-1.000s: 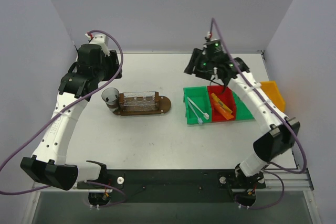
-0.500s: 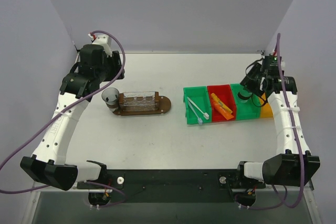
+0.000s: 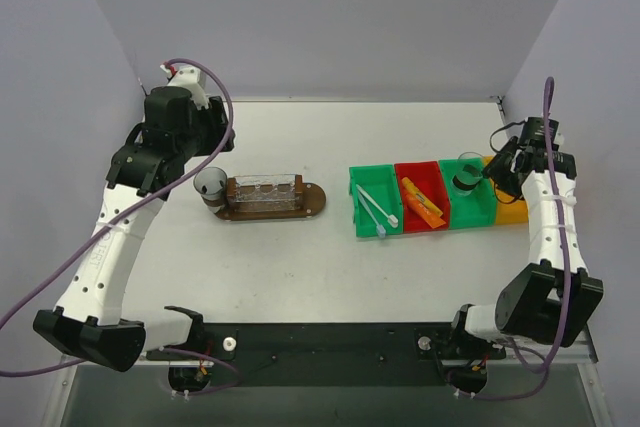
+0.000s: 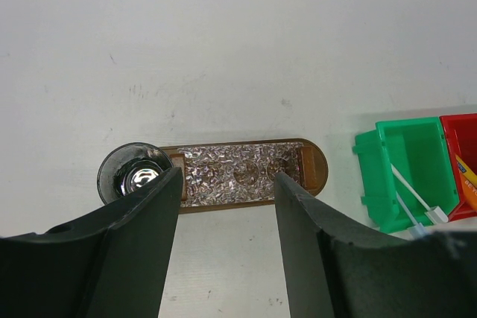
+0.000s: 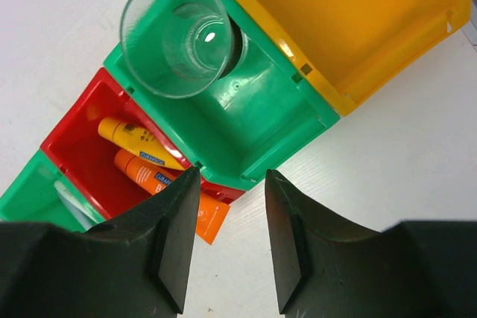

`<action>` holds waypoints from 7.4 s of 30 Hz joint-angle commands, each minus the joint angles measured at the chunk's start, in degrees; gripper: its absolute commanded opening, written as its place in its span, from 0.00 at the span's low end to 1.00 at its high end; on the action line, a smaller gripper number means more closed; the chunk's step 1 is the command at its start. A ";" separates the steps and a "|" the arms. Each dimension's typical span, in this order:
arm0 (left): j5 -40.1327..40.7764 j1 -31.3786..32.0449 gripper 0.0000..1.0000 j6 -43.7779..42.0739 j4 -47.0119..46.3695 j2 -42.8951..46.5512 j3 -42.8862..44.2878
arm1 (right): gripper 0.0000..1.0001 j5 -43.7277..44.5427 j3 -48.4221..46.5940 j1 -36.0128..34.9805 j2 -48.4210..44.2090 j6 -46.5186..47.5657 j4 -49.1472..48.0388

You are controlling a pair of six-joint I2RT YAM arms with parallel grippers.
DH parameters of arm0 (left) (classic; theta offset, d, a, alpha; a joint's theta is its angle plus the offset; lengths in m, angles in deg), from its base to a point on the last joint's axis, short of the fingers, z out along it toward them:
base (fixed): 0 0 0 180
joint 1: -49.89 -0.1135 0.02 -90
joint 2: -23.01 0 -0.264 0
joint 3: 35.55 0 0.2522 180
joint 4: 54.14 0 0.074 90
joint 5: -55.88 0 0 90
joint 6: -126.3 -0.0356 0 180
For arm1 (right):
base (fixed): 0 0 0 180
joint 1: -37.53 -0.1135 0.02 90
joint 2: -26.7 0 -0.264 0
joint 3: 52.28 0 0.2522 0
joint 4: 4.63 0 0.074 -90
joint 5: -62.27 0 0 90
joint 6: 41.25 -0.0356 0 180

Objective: Prepare toiletry sets of a toothbrush and toothpaste on the tray

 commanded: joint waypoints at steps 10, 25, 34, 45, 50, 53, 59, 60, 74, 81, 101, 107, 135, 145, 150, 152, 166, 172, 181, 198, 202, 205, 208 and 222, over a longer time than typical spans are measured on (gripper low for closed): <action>0.92 -0.80 0.63 0.57 -2.68 2.49 0.03 | 0.34 -1.76 0.26 3.48 10.23 -2.60 -10.27; 1.72 -1.59 0.63 0.57 -2.24 0.38 1.27 | 0.29 -1.94 -3.61 3.48 19.64 -5.68 -14.05; 1.28 -1.59 0.63 0.83 -2.33 -0.85 1.88 | 0.19 -1.85 -2.91 2.86 20.78 -6.29 -14.14; 0.75 -1.68 0.63 -0.66 -2.15 -2.08 3.02 | 0.00 -2.12 -2.38 2.42 17.80 -8.76 -13.53; 1.01 -1.24 0.62 -1.37 -2.24 -3.75 4.25 | 0.00 -2.38 -2.91 2.33 13.50 -9.20 -13.44; 1.71 -0.80 0.62 -1.37 -1.45 -4.89 5.57 | 0.00 -3.34 -3.17 2.42 11.48 -8.85 -13.35; 3.03 0.16 0.62 -1.98 -0.39 -6.12 7.85 | 0.00 -4.23 -3.09 1.98 6.30 -8.40 -12.12; 3.03 0.69 0.62 -1.98 -0.39 -6.30 8.21 | 0.00 -4.23 -2.91 1.63 5.50 -8.49 -11.94; -0.29 9.83 0.59 6.18 -2.32 -9.29 11.03 | 0.00 -0.63 0.87 -23.31 -5.24 -15.87 -11.58; -6.46 14.49 0.60 8.39 -8.47 -8.59 7.60 | 0.00 0.79 -3.43 -39.03 2.23 -20.88 -16.33; 1.71 20.38 0.63 5.14 0.75 -14.56 6.27 | 0.00 3.33 -19.26 -54.88 16.74 -25.72 -17.92; 4.00 20.47 0.63 4.61 1.54 -16.23 6.45 | 0.00 3.33 -21.01 -56.46 17.88 -25.28 -17.48; 2.08 19.33 0.00 1.10 5.67 -20.98 11.99 | 0.33 1.75 -20.32 -59.63 15.35 -21.69 -15.72; -12.33 18.27 0.00 -4.00 5.93 -20.63 13.22 | 0.44 -3.60 -18.12 -55.51 8.57 -15.44 -7.21; -19.11 17.57 0.00 -9.00 7.16 -20.80 13.22 | 0.43 -15.03 -18.38 -51.28 6.90 -11.14 -1.58; -20.95 17.57 0.00 -10.94 8.56 -20.89 13.48 | 0.43 -17.83 -19.34 -50.14 6.46 -9.29 0.87; -26.49 17.92 0.00 -20.26 11.56 -21.07 13.31 | 0.43 -15.94 -21.28 -54.08 7.86 -2.08 7.13; -29.22 17.92 0.00 -21.14 11.47 -21.07 14.10 | 0.36 -8.37 -20.23 -55.85 8.66 -2.43 6.17; -31.07 18.62 0.00 -22.02 11.03 -20.72 14.36 | 0.32 -4.49 -17.33 -57.43 9.53 -1.46 2.83; -31.07 18.62 0.00 -18.95 9.37 -22.83 17.35 | 0.11 -4.32 -15.66 -58.84 11.56 -3.65 1.77; -29.23 18.62 0.00 -16.33 7.17 -22.39 16.48 | 0.00 -2.82 -15.66 -58.84 11.38 -4.97 1.77; -27.91 18.62 0.00 -14.99 5.77 -21.77 15.77 | 0.00 -0.98 -15.22 -58.84 10.59 -6.72 1.77; -26.68 18.62 0.02 -13.76 3.84 -20.89 15.07 | 0.00 0.69 -14.60 -58.84 10.06 -8.48 1.51; -27.03 18.62 0.49 -8.93 -2.33 -18.43 11.46 | 0.00 3.33 -11.79 -58.58 8.74 -10.69 -0.69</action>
